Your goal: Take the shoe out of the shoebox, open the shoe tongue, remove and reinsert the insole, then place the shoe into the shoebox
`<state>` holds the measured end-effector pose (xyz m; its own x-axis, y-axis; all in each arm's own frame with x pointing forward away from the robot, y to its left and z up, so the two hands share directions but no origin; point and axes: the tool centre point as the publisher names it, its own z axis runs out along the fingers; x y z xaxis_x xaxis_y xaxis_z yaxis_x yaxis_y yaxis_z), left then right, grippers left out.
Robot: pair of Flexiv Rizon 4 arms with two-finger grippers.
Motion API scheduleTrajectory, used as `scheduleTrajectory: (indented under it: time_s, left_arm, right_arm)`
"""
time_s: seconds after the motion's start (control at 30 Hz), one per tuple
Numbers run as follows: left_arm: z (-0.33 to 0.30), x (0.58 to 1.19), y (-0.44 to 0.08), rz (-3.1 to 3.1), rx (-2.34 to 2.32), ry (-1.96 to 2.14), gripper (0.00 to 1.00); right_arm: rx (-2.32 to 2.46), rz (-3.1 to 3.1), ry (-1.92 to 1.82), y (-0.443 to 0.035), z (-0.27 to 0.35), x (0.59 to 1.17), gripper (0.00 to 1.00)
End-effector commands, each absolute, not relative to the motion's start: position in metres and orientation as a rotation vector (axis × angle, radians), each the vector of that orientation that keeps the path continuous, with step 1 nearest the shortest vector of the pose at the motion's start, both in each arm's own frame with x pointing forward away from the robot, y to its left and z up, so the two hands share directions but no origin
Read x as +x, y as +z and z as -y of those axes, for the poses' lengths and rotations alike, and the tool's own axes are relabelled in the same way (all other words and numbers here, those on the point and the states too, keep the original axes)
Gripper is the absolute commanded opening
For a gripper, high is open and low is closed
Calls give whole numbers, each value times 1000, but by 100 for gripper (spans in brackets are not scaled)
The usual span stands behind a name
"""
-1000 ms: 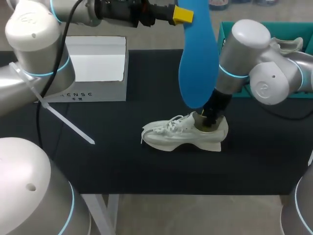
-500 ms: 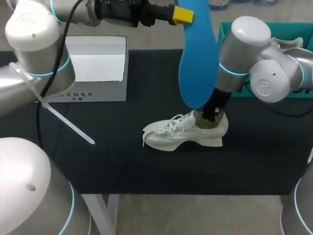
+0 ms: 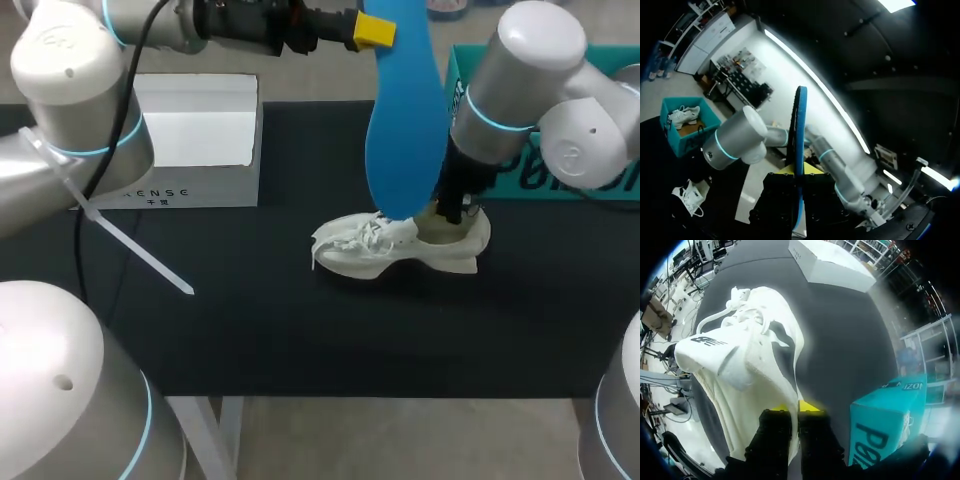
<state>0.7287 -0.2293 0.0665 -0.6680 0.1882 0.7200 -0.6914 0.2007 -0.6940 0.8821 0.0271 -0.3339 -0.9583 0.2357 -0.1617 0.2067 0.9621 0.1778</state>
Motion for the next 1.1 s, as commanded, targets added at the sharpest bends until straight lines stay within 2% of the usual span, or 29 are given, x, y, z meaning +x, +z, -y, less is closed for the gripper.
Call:
scheduleTrajectory:
  time_s: [0.03, 0.63, 0.7, 0.77, 0.9, 1.1]
  left_arm:
    - [229, 729, 67, 1763, 474, 1555, 0]
    - [229, 729, 67, 1763, 474, 1555, 0]
    - [229, 729, 67, 1763, 474, 1555, 0]
    - [229, 729, 67, 1763, 474, 1555, 0]
    - [229, 729, 67, 1763, 474, 1555, 0]
    - [229, 729, 67, 1763, 474, 1555, 0]
  right_arm:
    - [356, -2962, 248, -306, -6, 871, 0]
    - [330, -2959, 304, -305, -4, 871, 0]
    - [532, -2897, 420, -298, -7, 866, 0]
    - [735, -2798, 307, -299, -4, 861, 0]
    - [1391, -2565, 520, -301, 18, 857, 0]
    - [2065, -2048, 837, -316, 27, 836, 0]
